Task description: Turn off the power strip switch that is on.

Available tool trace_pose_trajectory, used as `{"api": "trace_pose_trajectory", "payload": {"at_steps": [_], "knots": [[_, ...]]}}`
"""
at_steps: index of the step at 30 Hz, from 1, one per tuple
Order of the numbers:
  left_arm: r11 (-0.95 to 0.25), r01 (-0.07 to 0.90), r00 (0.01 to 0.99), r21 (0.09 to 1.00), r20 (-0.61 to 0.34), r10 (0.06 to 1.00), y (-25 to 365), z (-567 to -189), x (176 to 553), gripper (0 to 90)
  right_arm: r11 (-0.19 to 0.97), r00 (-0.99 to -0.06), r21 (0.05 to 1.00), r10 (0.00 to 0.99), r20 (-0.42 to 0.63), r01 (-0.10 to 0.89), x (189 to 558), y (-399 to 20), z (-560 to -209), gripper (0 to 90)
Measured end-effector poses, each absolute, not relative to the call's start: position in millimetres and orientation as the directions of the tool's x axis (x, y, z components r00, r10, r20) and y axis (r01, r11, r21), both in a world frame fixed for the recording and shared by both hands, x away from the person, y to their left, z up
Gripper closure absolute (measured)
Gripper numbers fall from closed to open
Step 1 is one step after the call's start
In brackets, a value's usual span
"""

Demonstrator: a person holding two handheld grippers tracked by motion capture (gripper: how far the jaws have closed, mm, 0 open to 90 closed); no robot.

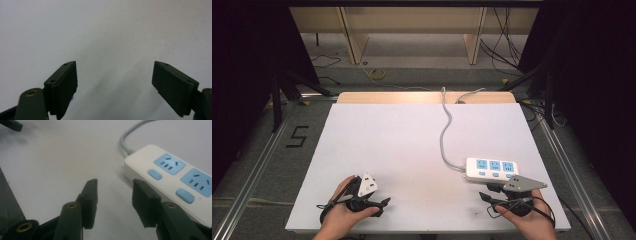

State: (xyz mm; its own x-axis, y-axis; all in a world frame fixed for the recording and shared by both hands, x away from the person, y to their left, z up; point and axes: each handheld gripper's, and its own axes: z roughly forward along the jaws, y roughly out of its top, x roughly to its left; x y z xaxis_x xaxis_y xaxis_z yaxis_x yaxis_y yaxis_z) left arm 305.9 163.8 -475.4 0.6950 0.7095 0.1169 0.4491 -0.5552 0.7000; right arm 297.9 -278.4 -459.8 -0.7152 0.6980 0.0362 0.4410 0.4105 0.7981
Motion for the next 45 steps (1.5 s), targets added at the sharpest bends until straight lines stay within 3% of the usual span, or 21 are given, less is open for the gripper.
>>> {"api": "trace_pose_trajectory", "payload": {"at_steps": [5,12,19,45], "knots": [[-0.555,0.446,0.694,0.702,0.119,0.71,163.9,-475.1,305.3,20.3,0.414,-0.709,0.796,0.704,0.029,0.443,297.4,-280.5,-457.7,61.1],[-0.55,0.448,0.69,0.705,0.118,0.714,165.3,-474.7,305.0,20.4,0.456,-0.707,0.773,0.707,-0.014,0.441,296.6,-281.7,-453.1,78.6],[-0.551,0.448,0.688,0.705,0.122,0.715,165.3,-474.8,305.5,20.4,0.466,-0.691,0.757,0.722,-0.027,0.458,295.8,-282.7,-449.2,89.8],[-0.549,0.447,0.685,0.706,0.125,0.718,165.9,-474.7,306.1,20.4,0.468,-0.646,0.693,0.763,-0.004,0.548,302.4,-284.1,-441.7,90.0]]}}
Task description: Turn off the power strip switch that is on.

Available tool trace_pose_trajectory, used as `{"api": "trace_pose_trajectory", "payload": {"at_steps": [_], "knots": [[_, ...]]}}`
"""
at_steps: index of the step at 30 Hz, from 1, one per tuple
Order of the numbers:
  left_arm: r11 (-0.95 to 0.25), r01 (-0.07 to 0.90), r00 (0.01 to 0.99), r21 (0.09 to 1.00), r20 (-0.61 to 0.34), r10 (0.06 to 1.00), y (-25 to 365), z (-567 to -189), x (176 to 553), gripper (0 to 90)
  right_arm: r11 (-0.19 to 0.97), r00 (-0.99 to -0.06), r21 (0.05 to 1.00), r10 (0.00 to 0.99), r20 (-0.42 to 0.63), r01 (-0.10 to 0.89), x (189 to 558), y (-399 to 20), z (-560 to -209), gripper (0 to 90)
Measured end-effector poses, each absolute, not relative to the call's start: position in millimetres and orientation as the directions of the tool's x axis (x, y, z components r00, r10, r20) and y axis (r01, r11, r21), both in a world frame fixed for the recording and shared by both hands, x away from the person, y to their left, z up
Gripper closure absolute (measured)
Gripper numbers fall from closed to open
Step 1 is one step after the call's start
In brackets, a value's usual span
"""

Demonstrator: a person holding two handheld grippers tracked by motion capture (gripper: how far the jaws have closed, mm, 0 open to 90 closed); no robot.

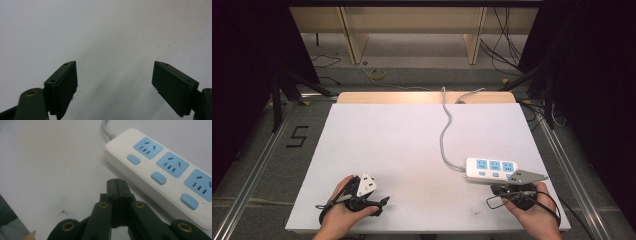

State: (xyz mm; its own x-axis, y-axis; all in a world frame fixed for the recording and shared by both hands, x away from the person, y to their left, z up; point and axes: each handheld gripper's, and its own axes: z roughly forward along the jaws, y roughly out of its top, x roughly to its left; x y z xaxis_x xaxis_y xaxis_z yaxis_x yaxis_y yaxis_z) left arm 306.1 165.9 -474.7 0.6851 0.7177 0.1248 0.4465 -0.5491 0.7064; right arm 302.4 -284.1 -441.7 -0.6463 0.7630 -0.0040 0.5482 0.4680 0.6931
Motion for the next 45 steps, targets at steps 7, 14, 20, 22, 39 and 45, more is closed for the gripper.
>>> {"api": "trace_pose_trajectory", "payload": {"at_steps": [7,14,20,22,39,45], "knots": [[-0.551,0.445,0.686,0.706,0.127,0.717,165.9,-474.8,306.1,20.4,0.469,-0.635,0.676,0.773,-0.002,0.569,304.8,-282.1,-440.2,90.0],[-0.55,0.447,0.685,0.705,0.126,0.717,165.8,-474.9,306.3,20.4,0.472,-0.633,0.667,0.774,0.0,0.577,307.0,-281.5,-438.3,90.0],[-0.55,0.447,0.685,0.705,0.125,0.717,165.8,-475.0,306.3,20.4,0.471,-0.625,0.655,0.781,0.001,0.591,309.1,-282.2,-436.1,90.0],[-0.55,0.448,0.685,0.705,0.125,0.718,165.8,-475.1,306.4,20.4,0.473,-0.626,0.655,0.78,0.0,0.59,309.7,-282.5,-435.7,90.0],[-0.55,0.448,0.685,0.704,0.125,0.718,165.7,-475.2,306.4,20.4,0.481,-0.622,0.631,0.783,0.004,0.609,316.1,-279.8,-431.7,90.0],[-0.552,0.448,0.686,0.703,0.126,0.717,165.5,-475.1,306.3,20.4,0.484,-0.622,0.625,0.783,0.003,0.612,318.3,-279.0,-430.0,90.0]]}}
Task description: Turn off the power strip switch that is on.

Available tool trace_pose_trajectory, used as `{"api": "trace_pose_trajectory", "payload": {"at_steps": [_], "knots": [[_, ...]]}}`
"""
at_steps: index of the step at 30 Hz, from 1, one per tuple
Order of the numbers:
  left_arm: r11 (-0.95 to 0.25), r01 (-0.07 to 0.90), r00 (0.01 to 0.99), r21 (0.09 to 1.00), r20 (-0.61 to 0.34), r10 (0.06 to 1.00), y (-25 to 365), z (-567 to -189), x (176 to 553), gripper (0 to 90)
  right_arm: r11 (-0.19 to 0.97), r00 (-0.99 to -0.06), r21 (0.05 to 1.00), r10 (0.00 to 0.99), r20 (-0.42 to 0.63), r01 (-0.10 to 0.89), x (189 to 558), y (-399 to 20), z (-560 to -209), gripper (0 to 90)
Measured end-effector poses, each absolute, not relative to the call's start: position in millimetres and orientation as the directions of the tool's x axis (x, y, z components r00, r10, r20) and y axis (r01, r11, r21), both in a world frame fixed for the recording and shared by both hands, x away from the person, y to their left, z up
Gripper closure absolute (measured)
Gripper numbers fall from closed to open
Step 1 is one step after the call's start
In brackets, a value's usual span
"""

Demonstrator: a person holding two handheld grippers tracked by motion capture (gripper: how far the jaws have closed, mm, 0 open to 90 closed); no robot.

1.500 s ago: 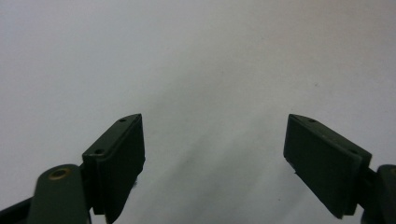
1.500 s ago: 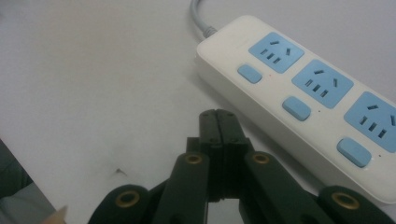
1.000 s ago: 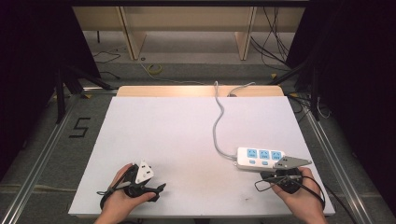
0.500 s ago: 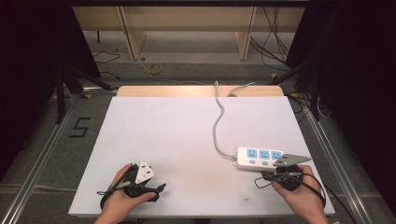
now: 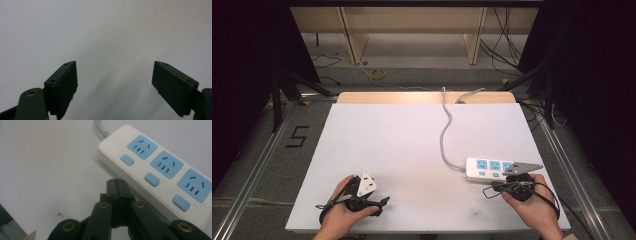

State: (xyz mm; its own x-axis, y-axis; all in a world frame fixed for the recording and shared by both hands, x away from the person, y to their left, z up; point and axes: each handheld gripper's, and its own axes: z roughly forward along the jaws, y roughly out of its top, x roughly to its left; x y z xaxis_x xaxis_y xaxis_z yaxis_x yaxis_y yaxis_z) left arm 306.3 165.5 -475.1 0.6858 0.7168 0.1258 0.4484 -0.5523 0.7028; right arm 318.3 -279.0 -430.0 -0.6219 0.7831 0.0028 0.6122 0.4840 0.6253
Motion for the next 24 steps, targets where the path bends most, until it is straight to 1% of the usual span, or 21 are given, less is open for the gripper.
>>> {"api": "trace_pose_trajectory", "payload": {"at_steps": [24], "knots": [[-0.556,0.447,0.686,0.701,0.131,0.716,165.7,-475.1,306.4,20.6,0.499,-0.624,0.595,0.781,0.004,0.629,325.6,-276.2,-424.6,90.0]]}}
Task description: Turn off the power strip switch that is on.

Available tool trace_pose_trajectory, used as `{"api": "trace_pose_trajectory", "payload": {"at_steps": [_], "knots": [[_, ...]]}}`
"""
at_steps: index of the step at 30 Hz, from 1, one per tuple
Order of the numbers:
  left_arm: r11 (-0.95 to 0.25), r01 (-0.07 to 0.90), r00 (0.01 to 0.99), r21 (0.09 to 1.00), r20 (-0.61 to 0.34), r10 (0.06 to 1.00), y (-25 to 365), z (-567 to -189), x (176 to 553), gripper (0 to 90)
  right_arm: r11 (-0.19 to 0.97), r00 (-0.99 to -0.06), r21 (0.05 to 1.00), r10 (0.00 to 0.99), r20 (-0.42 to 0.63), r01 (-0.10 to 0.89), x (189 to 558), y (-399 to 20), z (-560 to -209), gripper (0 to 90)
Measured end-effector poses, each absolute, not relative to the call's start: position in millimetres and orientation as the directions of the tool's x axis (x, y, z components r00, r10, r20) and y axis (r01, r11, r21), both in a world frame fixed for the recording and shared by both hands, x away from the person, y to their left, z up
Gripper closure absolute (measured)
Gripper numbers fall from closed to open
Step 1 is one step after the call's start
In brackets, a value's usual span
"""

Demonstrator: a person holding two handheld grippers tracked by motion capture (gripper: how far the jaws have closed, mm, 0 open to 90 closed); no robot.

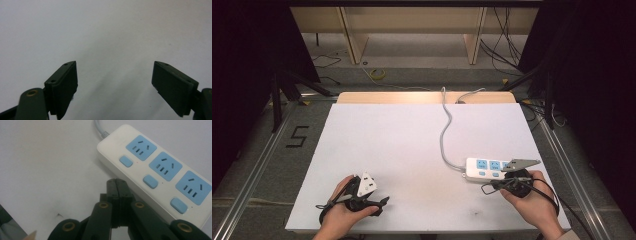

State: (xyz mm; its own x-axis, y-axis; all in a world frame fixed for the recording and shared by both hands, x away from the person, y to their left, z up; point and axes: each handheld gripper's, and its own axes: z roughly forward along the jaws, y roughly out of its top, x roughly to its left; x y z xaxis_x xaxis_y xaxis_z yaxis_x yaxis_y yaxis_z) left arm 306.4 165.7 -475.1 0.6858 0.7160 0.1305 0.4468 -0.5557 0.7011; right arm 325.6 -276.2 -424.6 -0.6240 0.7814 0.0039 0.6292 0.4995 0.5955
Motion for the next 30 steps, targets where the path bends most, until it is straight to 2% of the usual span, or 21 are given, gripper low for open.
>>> {"api": "trace_pose_trajectory", "payload": {"at_steps": [30], "knots": [[-0.559,0.444,0.688,0.7,0.133,0.713,165.5,-475.1,306.5,20.6,0.514,-0.627,0.576,0.779,-0.003,0.636,332.1,-271.9,-419.9,90.0]]}}
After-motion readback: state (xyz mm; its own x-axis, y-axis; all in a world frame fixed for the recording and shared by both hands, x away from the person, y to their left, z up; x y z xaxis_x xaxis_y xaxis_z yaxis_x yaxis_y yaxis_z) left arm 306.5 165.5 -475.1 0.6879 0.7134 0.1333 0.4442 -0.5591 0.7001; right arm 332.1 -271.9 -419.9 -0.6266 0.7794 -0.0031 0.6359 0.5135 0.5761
